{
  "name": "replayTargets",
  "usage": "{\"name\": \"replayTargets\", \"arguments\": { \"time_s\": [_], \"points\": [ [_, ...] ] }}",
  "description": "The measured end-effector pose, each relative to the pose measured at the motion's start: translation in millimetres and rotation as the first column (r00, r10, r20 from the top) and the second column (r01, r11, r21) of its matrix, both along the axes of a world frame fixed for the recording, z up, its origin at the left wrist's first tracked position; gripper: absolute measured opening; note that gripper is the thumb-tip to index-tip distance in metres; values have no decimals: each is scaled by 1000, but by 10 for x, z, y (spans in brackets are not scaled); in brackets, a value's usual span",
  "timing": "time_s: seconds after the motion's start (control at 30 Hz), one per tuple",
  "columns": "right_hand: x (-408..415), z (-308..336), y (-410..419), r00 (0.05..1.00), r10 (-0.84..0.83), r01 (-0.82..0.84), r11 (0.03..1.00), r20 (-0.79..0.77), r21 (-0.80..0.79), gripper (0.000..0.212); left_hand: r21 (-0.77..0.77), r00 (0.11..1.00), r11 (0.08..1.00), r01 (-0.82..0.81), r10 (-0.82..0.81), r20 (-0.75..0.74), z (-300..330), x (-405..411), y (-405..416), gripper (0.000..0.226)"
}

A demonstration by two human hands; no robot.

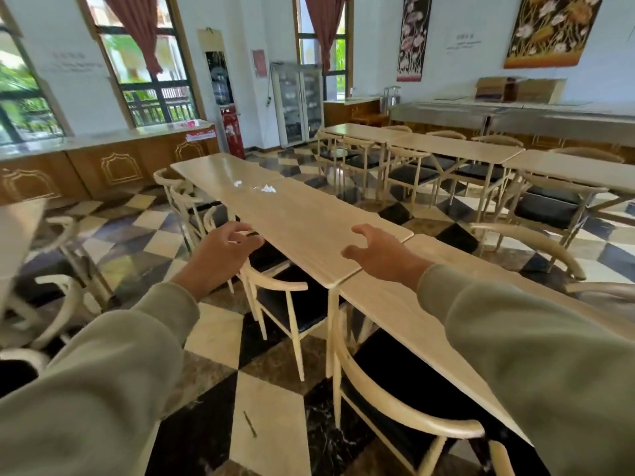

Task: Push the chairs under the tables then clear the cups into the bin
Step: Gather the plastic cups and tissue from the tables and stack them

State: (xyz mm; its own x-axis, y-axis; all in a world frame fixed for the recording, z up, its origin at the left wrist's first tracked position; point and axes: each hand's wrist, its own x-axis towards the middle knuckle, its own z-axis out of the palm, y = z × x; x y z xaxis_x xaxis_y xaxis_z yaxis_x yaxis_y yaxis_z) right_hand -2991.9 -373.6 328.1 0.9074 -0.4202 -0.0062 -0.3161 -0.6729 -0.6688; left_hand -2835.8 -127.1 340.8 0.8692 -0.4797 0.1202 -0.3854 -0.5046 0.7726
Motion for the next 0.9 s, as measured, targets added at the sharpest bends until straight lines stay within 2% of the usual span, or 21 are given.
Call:
{"name": "replayTargets", "arguments": {
  "time_s": [0.2, 0.47, 0.6, 0.73, 0.8, 0.9],
  "points": [
    [1059, -129, -271, 998, 53, -53, 998, 20, -25, 70, 12, 998, 999, -41, 41, -44, -144, 677, -209, 52],
    [2625, 43, -437, 981, 167, -166, 986, 96, -16, 71, 40, 993, 992, -116, 116, -5, 187, 1769, -428, 70],
    [3406, 68, -272, 965, 248, -247, 969, 85, -24, 72, 88, 979, 975, -203, 202, 24, 178, 2428, -269, 71],
    [4208, -71, -17, 958, 281, -282, 959, 48, 12, 72, 46, 961, 960, -277, 278, -8, 38, 3126, 16, 53],
    [4738, -116, 197, 951, 306, -307, 952, 51, 8, 73, 59, 954, 953, -296, 298, -21, 24, 3644, 256, 62],
    [5539, -128, 551, 942, 326, -325, 945, 77, -23, 72, 0, 944, 946, -325, 325, -47, 110, 4445, 656, 72]
  ]
}}
